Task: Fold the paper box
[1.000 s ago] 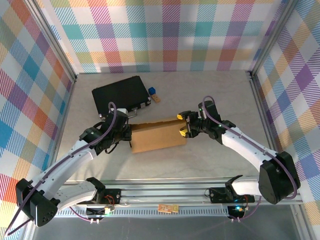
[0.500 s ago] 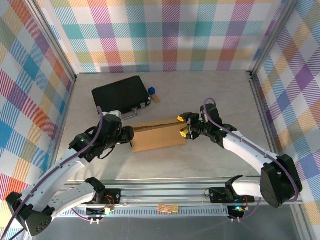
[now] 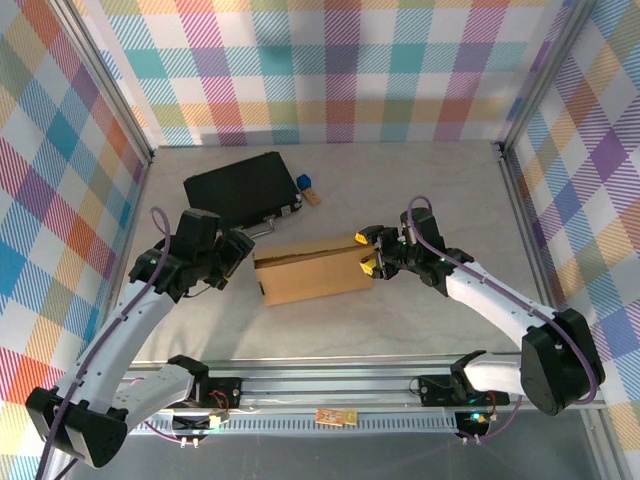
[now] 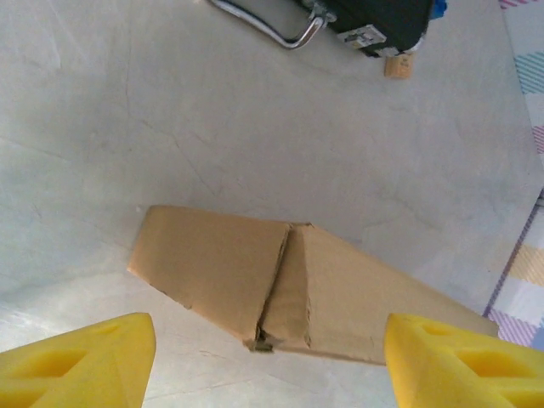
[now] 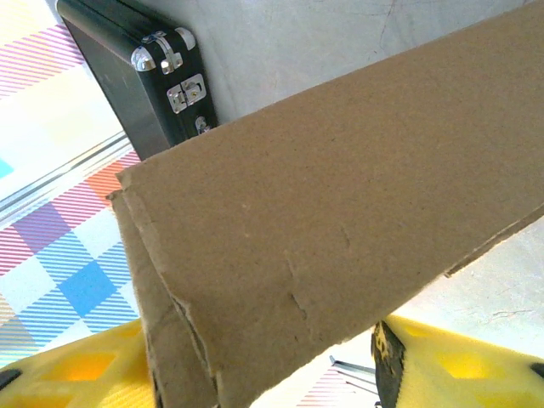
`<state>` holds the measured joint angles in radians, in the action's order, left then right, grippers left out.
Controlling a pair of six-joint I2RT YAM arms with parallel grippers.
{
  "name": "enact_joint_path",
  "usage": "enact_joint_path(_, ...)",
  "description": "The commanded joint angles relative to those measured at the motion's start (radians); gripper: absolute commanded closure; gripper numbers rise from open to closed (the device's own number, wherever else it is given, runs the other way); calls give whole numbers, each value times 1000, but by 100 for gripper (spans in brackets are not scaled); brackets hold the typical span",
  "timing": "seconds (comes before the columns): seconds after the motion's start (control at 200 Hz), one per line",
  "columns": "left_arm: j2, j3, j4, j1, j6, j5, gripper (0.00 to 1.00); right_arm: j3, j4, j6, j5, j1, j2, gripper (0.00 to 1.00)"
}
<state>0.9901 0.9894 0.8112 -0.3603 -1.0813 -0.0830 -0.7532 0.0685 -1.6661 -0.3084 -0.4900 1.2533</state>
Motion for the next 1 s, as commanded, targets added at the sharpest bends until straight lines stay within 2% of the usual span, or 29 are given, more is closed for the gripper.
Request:
enact_joint_path(0.0, 6, -46, -110, 21, -103, -114, 33, 20, 65, 17, 17, 8, 8, 40)
enact_joint_path(0.15, 29, -89, -180, 23, -130, -172, 38, 23, 67, 18, 17, 10, 6, 40)
enact_joint_path(0.32, -15, -138, -158, 23, -140, -176, 46, 23, 64, 18, 15, 10, 8, 41)
enact_joint_path(0.445, -28, -200, -198, 23, -160, -196, 58, 25, 63, 19, 15, 10, 9, 42)
enact_joint_path(0.68, -34, -253, -195, 23, -138, -176, 75, 28, 86, 33, 12, 10, 0, 43)
enact_joint_path(0.835, -40, -283, -199, 22, -140, -184, 77, 25, 129, 73, 0, 16, -11, 43)
enact_joint_path(0.995, -43, -287, -201, 20, -136, -182, 77, -41, 259, 195, -27, 37, -27, 34)
